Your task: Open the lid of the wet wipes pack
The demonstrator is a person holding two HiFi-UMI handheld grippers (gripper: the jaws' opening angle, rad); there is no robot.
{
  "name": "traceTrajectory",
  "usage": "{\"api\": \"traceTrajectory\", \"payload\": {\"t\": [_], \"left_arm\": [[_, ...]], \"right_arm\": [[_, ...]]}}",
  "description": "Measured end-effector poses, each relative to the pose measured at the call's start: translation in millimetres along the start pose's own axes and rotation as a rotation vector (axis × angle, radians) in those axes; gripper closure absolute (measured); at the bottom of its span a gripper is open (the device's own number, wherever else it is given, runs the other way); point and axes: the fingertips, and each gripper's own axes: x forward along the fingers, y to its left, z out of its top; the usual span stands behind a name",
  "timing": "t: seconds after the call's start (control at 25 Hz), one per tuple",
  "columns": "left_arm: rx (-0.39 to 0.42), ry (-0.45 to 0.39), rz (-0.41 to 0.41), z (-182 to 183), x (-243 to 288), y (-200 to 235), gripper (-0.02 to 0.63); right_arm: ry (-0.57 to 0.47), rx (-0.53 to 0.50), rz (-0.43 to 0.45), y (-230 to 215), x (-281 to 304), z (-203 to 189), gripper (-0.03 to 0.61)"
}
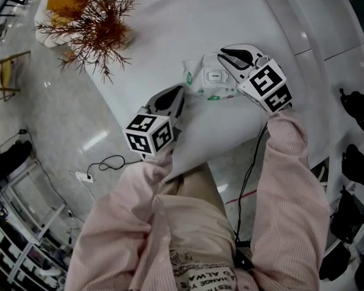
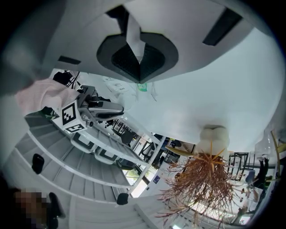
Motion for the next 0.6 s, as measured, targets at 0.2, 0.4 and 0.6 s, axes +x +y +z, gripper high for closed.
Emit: {"api": "traceTrajectory", "payload": {"t": [0.2, 0.4, 0.6], "left_arm": [[-0.003, -0.002, 0.002, 0, 1, -1, 0.614], [-0.009, -0.002, 0.006, -1, 2, -1, 0.614], [-0.01, 0.0, 0.005, -2, 2, -1, 0.614]], "right_arm": [[-0.004, 0.009, -0.045, -6, 6, -2, 0.54], [-0.007, 0.011, -0.097, -11, 12, -4, 0.54], [-0.009, 0.022, -0.145, -15, 16, -8, 0.538]]}}
